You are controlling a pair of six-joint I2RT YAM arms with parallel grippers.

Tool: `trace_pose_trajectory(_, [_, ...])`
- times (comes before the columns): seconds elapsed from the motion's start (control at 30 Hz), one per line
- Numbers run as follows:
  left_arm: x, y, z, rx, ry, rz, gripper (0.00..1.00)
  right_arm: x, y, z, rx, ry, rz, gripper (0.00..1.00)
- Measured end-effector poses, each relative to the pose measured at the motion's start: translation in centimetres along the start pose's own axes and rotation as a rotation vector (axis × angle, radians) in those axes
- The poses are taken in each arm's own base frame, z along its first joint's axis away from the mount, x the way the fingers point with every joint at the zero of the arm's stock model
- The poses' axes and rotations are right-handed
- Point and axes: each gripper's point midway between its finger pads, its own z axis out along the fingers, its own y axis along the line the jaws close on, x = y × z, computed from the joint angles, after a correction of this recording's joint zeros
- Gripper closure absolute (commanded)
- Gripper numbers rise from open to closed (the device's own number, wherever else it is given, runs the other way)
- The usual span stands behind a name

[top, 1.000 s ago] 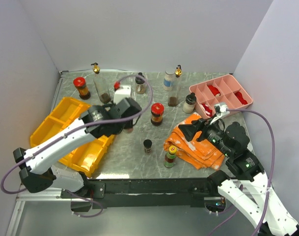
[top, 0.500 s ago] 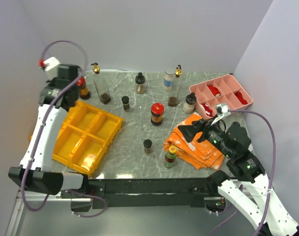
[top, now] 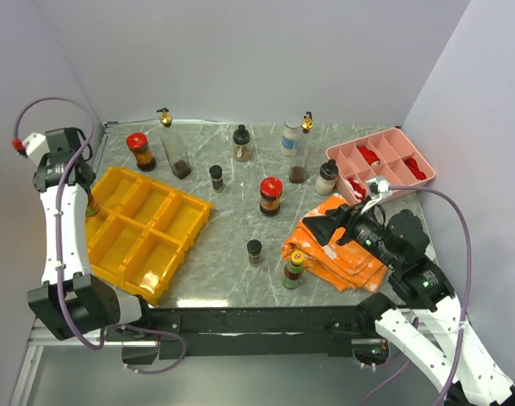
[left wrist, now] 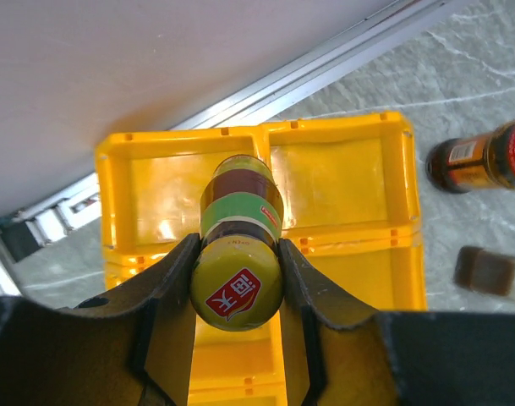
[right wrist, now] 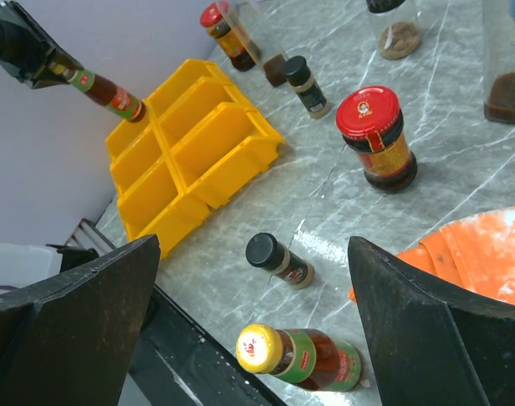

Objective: Organize the condiment bottles
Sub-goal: Place the bottle in the storage box.

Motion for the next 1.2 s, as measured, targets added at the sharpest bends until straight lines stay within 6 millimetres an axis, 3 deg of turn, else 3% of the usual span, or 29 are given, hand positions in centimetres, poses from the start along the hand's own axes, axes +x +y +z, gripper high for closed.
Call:
trace_pose_trajectory(0.2, [0.0,1.6,2.0,-0.013,0.01,-0.093,0.99,0.1,0.1,0.2,-0.004,0.009,0.007,0.0])
trace_pose_trajectory(0.37, [2.3,2.0,3.1,-0.021,0.071,-0.088,0.99,0.0,0.2,0.2,-0.009,0.001,0.005,0.0])
trace_pose_trajectory(0.57, [3.7,2.6,4.2,-0.038,0.096,-0.102,0.99,0.0,0.2,0.2,-0.01,0.0,0.005,0.0])
trace_pose_trajectory(0.77, [5.0,3.4,5.7,-0.029,0.15,-0.138,0.71,-0.1,0.2,0.1,-0.011,-0.003,0.003,0.0])
trace_pose_trajectory(0.8, [5.1,3.3,6.1,-0.024,0.16,-0.141,0.58,-0.1,0.2,0.1,-0.011,-0.003,0.003,0.0])
trace_pose_trajectory(0.87, [5.1,3.3,6.6,-0.022,0.166,-0.14,0.44,-0.1,0.2,0.0,-0.012,-0.006,0.002,0.0])
trace_pose_trajectory(1.2, [4.0,2.1,7.3,0.037,0.14,-0.132,0.14,0.1,0.1,-0.2,-0.006,-0.002,0.004,0.0])
